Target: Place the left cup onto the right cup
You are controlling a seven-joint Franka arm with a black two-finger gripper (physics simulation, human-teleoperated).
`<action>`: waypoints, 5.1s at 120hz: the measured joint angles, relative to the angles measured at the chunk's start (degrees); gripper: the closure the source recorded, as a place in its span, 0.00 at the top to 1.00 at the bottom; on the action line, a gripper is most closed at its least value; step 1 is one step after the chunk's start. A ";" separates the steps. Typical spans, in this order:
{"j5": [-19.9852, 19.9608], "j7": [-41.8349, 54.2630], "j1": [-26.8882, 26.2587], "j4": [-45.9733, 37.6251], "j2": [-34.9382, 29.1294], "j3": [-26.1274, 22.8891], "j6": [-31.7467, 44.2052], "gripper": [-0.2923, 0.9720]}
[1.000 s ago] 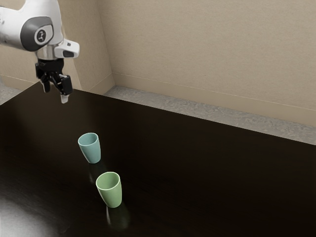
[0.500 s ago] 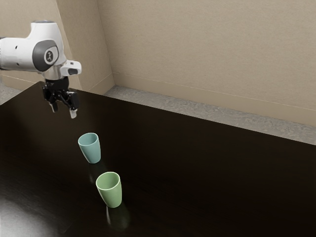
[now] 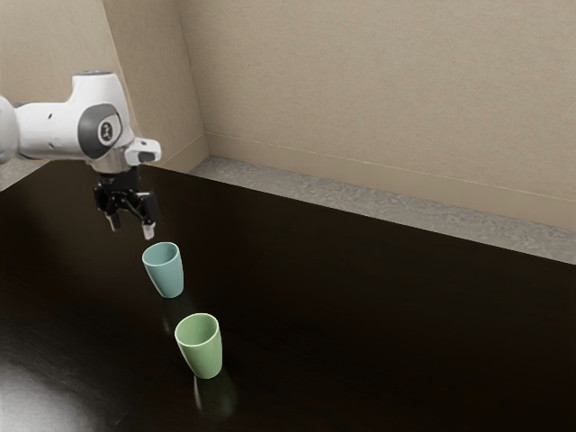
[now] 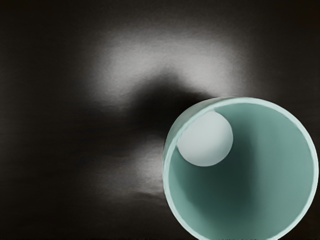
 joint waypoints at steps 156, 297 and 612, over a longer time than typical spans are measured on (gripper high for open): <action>-0.63 0.10 0.36 -0.85 7.01 0.00 10.55 0.77; -0.14 -1.62 -1.73 -1.12 6.91 -0.18 11.19 0.15; -7.90 -35.05 -7.62 -25.86 -27.46 -11.27 -3.02 0.15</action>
